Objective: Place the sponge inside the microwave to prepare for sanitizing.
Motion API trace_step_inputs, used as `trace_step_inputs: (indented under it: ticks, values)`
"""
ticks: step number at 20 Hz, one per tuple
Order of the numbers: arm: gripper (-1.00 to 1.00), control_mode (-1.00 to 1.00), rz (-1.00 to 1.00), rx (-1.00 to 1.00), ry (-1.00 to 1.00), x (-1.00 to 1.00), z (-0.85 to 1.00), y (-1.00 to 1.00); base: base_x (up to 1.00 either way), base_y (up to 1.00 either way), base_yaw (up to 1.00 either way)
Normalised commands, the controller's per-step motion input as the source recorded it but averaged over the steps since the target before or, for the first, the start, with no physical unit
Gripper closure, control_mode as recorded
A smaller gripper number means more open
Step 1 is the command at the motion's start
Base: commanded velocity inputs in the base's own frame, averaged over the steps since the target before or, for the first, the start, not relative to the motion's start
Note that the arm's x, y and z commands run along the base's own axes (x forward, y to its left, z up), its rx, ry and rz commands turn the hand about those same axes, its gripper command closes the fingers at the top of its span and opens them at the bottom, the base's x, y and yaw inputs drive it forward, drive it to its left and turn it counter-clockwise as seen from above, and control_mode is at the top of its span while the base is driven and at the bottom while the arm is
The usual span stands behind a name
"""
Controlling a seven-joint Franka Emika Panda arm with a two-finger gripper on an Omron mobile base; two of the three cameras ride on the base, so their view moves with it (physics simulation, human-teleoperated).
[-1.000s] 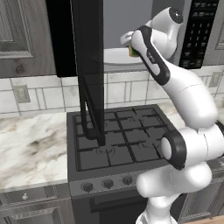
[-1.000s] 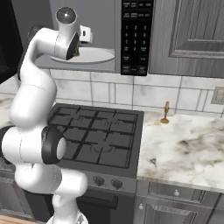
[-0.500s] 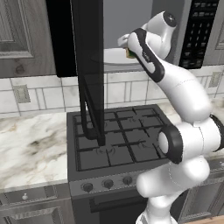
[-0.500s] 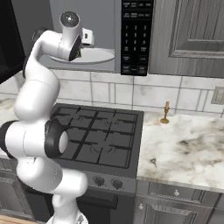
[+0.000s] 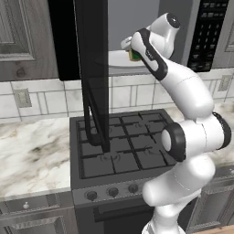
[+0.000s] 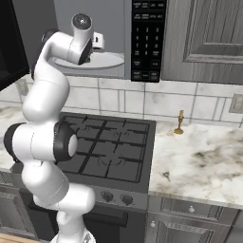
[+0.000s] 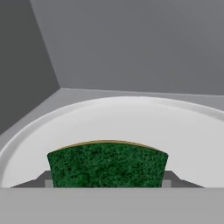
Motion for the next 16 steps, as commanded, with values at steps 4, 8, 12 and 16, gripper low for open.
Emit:
trace_step_inputs:
  ticks: [4,8,12,16]
  values:
    - [1.0,-1.0,0.07,-0.04,0.06,0.17,-0.06,0.0,0.0,0.0,0.0]
    - [1.0,-1.0,0.07,-0.05,0.02,0.16,-0.06,0.0,0.0,0.0,0.0]
    - [1.0,-1.0,0.07,-0.06,0.0,0.12,-0.1,0.0,0.0,0.0,0.0]
    - [1.0,-1.0,0.06,-0.04,0.0,0.12,-0.11,0.0,0.0,0.0,0.0]
